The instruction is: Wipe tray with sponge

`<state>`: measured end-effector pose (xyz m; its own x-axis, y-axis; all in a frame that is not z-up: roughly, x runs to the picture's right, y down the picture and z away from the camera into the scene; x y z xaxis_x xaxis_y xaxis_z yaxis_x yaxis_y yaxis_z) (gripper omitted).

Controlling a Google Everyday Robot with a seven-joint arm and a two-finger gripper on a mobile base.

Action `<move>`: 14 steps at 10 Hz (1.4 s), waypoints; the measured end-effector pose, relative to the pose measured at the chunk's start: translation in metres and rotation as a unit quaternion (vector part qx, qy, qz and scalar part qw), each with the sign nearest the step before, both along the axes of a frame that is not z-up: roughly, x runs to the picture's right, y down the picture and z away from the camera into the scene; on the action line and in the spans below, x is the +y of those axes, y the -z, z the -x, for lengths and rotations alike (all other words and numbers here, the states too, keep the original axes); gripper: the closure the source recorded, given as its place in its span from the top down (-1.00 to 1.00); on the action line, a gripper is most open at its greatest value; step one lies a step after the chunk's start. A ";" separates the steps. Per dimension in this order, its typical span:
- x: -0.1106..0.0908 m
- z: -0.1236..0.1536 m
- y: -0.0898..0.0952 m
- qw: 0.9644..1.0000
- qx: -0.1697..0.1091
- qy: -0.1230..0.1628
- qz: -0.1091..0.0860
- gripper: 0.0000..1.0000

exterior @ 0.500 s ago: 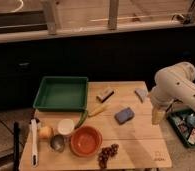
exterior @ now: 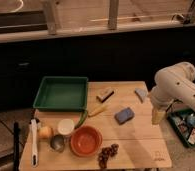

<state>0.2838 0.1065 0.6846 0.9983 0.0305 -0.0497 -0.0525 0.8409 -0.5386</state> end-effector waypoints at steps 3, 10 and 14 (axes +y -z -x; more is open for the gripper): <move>0.000 0.000 0.000 1.000 0.000 0.000 0.000 0.60; 0.010 0.054 -0.048 1.000 -0.019 0.012 0.010 0.60; 0.023 0.071 -0.079 0.999 -0.033 0.011 0.017 0.60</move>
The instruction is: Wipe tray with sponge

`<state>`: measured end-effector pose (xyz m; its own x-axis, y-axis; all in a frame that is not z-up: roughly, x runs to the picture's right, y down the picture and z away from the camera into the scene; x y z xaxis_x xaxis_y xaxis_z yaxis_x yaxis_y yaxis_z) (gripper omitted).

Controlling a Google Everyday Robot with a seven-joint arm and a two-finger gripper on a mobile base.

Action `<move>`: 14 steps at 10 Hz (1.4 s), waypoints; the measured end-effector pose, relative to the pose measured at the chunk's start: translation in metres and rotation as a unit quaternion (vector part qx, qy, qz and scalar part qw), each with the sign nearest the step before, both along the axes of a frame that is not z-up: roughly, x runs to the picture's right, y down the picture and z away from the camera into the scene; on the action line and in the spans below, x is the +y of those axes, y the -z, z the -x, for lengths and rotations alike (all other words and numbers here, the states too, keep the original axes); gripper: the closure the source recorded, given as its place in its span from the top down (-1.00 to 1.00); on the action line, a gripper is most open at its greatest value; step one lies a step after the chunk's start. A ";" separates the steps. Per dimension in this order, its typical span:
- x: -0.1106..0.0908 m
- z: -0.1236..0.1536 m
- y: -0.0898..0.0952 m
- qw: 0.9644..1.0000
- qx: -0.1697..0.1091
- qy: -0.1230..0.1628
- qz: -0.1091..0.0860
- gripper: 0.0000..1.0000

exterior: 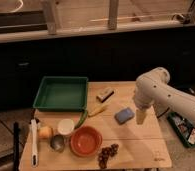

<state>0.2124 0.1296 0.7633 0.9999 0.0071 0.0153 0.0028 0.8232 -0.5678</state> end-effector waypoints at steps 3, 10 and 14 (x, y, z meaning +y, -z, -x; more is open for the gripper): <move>0.005 0.007 -0.014 1.000 -0.007 -0.001 0.004 0.60; 0.029 0.019 -0.051 0.999 -0.026 -0.007 0.021 0.60; 0.043 0.022 -0.067 0.999 -0.034 -0.014 0.028 0.60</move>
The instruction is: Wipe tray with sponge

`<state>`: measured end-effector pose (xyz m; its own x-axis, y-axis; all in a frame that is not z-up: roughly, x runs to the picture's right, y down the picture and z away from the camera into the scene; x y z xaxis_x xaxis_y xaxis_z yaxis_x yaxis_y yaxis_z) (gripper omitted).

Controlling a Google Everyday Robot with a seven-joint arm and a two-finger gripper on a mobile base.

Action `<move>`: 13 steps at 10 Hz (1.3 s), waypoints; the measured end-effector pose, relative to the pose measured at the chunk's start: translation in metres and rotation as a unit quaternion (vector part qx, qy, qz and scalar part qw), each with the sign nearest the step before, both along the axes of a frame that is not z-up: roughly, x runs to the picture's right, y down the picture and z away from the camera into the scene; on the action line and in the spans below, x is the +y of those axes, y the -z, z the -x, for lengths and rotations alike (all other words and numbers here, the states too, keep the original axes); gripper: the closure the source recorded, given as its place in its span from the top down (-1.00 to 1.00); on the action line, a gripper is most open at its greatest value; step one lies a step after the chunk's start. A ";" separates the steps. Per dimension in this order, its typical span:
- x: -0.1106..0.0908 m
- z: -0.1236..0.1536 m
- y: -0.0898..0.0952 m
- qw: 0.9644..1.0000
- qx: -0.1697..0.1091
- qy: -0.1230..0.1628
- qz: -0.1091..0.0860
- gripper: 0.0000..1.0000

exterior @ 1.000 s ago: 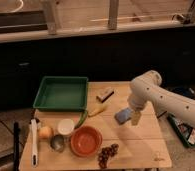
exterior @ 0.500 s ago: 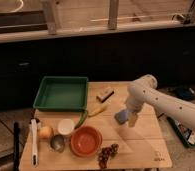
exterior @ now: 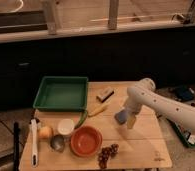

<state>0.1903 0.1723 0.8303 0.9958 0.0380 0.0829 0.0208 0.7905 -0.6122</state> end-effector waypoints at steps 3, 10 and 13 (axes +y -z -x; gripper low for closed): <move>0.008 0.004 -0.010 1.000 -0.006 -0.003 0.005 0.60; 0.014 0.012 -0.022 1.000 -0.015 -0.006 0.009 0.36; 0.016 0.014 -0.023 1.000 -0.015 -0.006 0.011 0.24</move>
